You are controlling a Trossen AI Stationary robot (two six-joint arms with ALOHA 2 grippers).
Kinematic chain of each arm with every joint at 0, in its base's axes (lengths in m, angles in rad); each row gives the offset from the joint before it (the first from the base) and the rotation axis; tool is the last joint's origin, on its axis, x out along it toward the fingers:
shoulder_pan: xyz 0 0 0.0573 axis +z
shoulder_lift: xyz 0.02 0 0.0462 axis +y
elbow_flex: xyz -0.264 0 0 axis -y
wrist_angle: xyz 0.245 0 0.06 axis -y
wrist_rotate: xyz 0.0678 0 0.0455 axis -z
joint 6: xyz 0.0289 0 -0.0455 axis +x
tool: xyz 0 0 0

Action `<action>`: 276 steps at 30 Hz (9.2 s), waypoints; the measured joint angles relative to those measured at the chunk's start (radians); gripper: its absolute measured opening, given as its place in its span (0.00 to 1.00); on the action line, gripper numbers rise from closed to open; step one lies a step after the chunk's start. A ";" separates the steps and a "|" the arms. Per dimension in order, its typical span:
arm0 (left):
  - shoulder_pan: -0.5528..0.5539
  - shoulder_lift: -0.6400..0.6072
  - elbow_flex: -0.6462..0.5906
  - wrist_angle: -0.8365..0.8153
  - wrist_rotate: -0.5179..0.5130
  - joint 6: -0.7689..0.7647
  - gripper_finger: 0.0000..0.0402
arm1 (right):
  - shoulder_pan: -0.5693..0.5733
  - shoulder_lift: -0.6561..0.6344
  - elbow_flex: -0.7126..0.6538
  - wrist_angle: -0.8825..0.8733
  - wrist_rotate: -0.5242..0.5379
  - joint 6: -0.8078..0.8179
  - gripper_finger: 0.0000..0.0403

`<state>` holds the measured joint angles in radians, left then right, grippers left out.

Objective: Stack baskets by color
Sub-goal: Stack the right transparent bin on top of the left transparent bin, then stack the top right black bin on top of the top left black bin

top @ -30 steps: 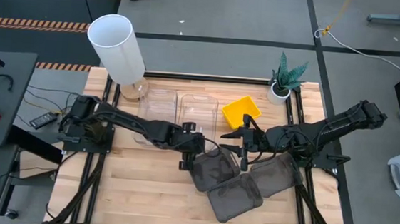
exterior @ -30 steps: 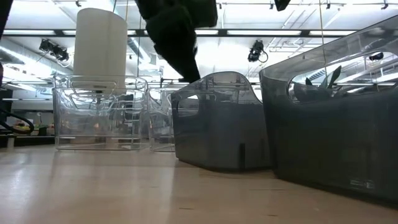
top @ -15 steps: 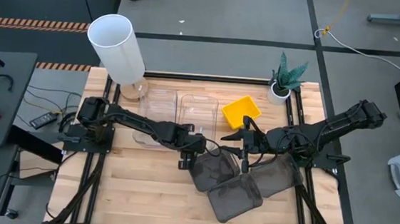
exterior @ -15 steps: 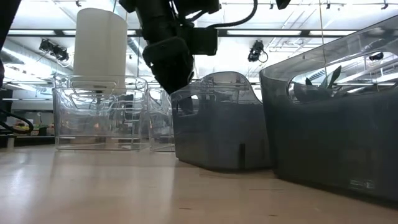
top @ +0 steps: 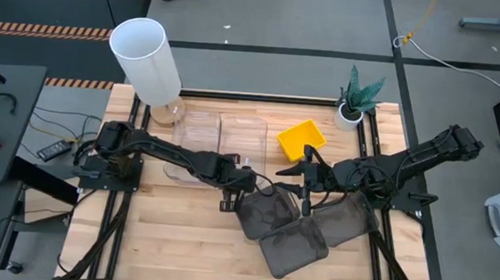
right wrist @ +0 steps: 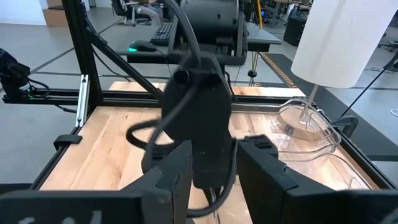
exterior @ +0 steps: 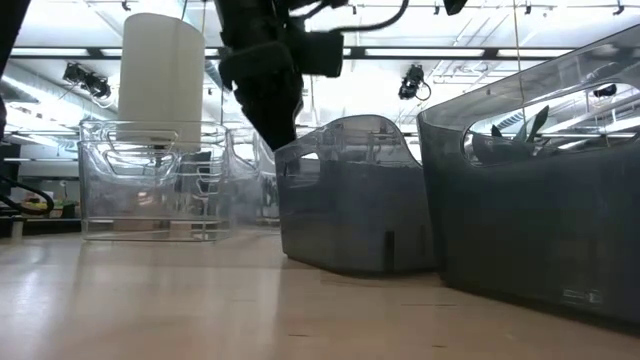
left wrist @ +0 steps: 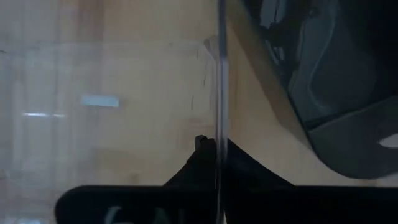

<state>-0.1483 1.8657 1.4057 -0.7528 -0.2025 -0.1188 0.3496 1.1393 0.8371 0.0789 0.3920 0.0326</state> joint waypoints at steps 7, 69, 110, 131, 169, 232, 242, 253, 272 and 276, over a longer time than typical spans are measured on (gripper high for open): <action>-0.041 -0.001 0.126 -0.099 -0.050 0.019 0.02 | 0.000 0.000 0.000 -0.001 0.000 0.001 0.33; -0.291 -0.618 -0.251 -0.417 -0.269 -0.295 0.01 | 0.041 0.000 0.000 0.002 0.060 0.017 0.33; -0.122 -0.617 -0.287 -0.031 -0.046 -0.359 0.40 | 0.027 0.005 0.000 0.002 0.060 0.018 0.33; -0.225 -0.437 -0.264 0.383 0.016 -0.277 0.38 | 0.027 0.005 0.000 0.002 0.060 0.018 0.33; -0.363 -0.540 -0.269 0.519 -0.125 0.192 0.13 | 0.069 0.168 0.001 0.169 0.056 0.159 0.33; -0.215 -1.627 -1.303 0.973 -0.111 0.107 0.02 | 0.203 0.210 0.064 0.172 0.098 0.147 0.33; -0.215 -1.761 -1.303 0.782 -0.111 0.128 0.02 | 0.168 0.207 0.064 0.159 0.097 0.069 0.33; -0.216 -1.864 -1.346 0.701 -0.111 0.118 0.02 | 0.085 0.207 0.064 0.088 0.048 0.125 0.33; -0.215 -1.860 -1.367 0.745 -0.030 0.078 0.10 | 0.046 0.215 0.064 0.068 -0.027 0.129 0.33; -0.215 -1.860 -1.367 0.745 -0.030 0.078 0.12 | 0.040 0.218 0.064 0.065 -0.031 0.129 0.33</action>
<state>-0.3637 0.0059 0.0383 -0.0078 -0.2325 -0.0408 0.3898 1.3575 0.9016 0.1440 0.3614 0.1616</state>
